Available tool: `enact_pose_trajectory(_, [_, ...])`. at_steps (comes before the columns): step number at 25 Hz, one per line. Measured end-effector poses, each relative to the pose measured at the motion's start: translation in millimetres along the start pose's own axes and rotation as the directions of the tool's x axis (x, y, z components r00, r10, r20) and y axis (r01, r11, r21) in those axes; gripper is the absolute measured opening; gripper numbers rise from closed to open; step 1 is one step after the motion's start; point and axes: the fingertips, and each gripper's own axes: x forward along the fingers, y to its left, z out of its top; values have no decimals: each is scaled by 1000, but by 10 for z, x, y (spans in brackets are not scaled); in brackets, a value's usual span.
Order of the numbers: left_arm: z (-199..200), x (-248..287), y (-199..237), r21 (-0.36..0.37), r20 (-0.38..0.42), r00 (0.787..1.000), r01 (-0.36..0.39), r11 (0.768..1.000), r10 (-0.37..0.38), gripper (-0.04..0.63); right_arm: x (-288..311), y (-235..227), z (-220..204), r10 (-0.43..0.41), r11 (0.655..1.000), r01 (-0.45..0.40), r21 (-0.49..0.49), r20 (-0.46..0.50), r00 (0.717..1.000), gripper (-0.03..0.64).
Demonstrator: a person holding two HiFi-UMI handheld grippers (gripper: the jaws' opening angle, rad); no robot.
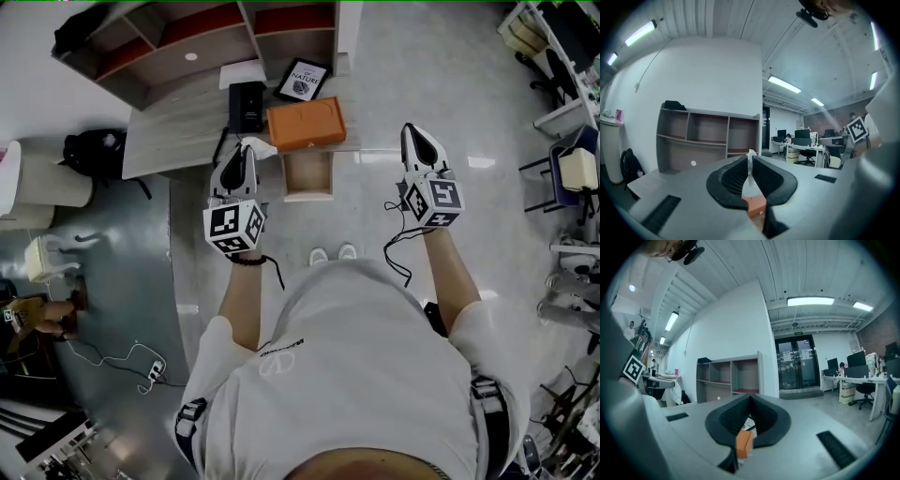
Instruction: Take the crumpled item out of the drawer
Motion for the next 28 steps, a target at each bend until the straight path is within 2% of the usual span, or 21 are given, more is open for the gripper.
enact_pose_trajectory(12, [432, -108, -44, -4, 103, 995, 8, 1000, -7, 31, -170, -56, 491, -31, 999, 32, -9, 104, 994, 0])
enact_pose_trajectory(28, [453, -52, -78, -11, 105, 994, 12, 1000, -11, 31, -58, -35, 534, -6, 1000, 6, -3, 91, 996, 0])
